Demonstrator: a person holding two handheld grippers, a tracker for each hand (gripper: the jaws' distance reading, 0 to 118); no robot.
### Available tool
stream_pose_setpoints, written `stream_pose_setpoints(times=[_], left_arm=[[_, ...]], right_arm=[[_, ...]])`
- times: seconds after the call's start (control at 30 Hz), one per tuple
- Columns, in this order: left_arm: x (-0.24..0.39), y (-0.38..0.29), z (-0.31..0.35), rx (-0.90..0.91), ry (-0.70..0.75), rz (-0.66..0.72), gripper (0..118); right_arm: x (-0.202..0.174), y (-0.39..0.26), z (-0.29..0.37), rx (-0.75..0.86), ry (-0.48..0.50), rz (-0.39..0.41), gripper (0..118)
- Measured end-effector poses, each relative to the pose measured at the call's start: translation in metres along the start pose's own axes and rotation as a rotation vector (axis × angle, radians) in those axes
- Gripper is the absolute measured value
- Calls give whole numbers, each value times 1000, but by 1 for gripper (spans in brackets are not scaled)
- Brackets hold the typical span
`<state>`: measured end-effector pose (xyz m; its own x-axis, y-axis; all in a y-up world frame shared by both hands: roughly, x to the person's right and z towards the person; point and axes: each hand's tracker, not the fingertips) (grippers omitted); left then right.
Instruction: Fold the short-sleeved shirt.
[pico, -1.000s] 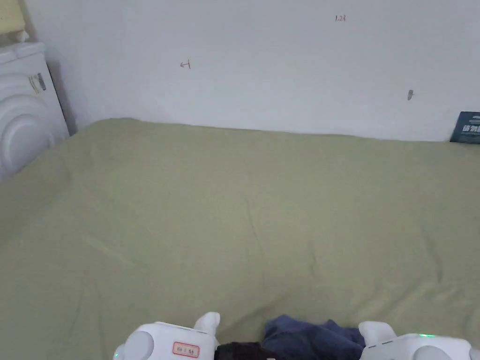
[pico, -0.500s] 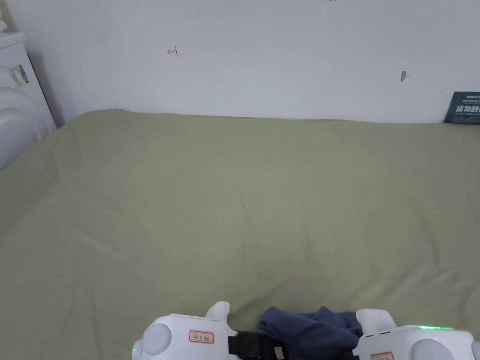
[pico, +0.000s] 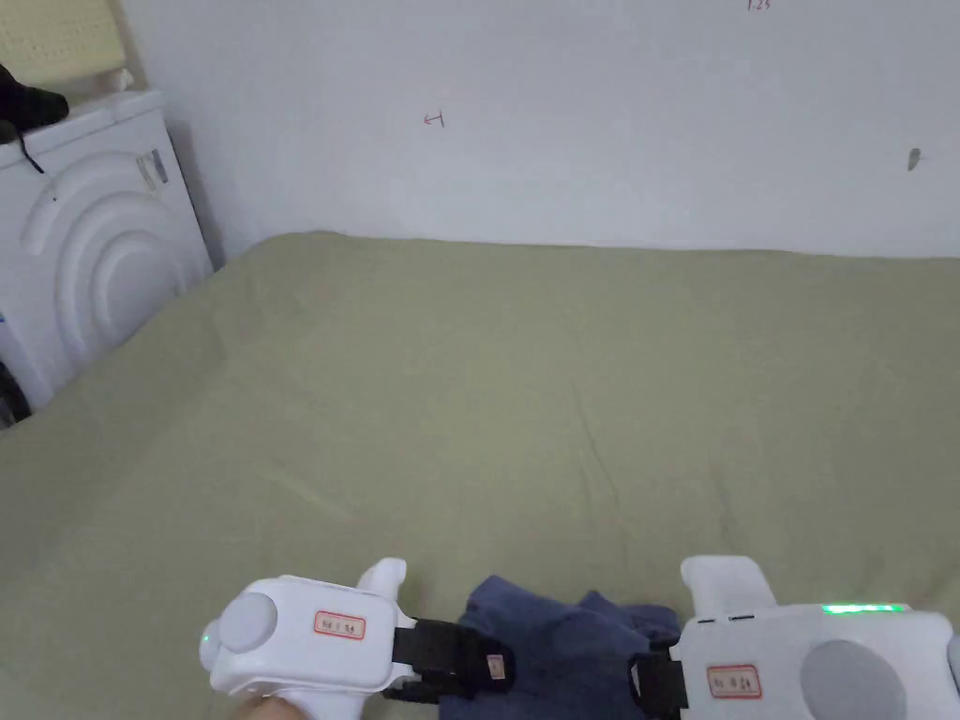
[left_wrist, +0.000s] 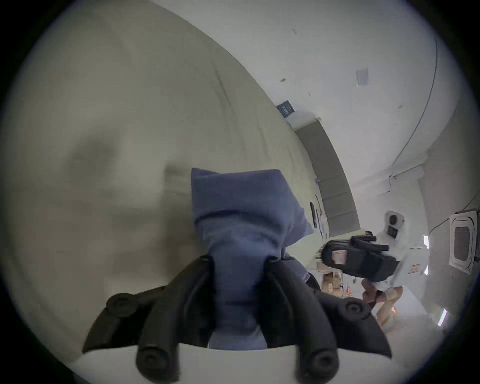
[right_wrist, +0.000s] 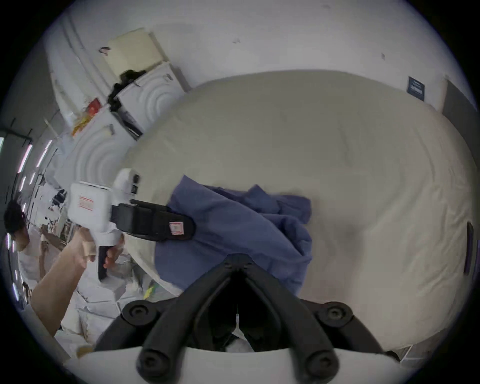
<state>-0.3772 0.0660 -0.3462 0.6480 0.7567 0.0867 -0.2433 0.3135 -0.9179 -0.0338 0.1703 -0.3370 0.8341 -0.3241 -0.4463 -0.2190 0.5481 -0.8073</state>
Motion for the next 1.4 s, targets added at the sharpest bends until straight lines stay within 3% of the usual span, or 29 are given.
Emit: stream_pose_setpoints(times=[0.23, 0.5, 0.67, 0.8, 0.83, 0.9, 0.93, 1.03, 1.07, 1.1, 1.13, 1.17, 1.23, 1.33, 1.4], left_arm=[[-71, 21, 118, 43, 103, 16, 26], [-152, 48, 240, 56, 244, 43, 26], [-185, 64, 283, 71, 376, 68, 26], [-204, 64, 287, 85, 338, 86, 26], [-204, 65, 283, 70, 340, 78, 35], [-197, 69, 281, 26, 491, 31, 93], [-193, 72, 281, 5, 593, 37, 105], [-182, 73, 295, 10, 762, 104, 90], [-175, 67, 304, 60, 742, 81, 75], [-167, 63, 312, 107, 730, 64, 49], [-154, 60, 318, 154, 762, 41, 13], [-144, 58, 323, 217, 825, 31, 0], [-118, 48, 328, 308, 998, 31, 0], [-86, 32, 331, 368, 917, 61, 0], [-57, 28, 318, 363, 959, 8, 0]], right_arm=[[-110, 34, -59, -37, 79, 74, 0], [-223, 63, -139, -71, 125, 86, 0], [-261, 65, -161, -75, 156, 84, 0], [-260, 56, -163, -66, 185, 67, 0], [-258, 55, -163, -75, 189, 68, 0], [-254, 54, -161, -88, 184, 72, 0], [-251, 53, -160, -94, 180, 80, 0], [-243, 53, -156, -93, 127, 89, 0], [-239, 53, -153, -89, 123, 79, 0], [-235, 53, -151, -83, 121, 72, 0], [-231, 53, -148, -85, 105, 75, 0], [-228, 53, -145, -85, 90, 78, 0], [-221, 53, -138, -73, 90, 88, 0], [-206, 53, -123, -60, 93, 79, 0], [-193, 52, -111, -41, 92, 75, 0]])
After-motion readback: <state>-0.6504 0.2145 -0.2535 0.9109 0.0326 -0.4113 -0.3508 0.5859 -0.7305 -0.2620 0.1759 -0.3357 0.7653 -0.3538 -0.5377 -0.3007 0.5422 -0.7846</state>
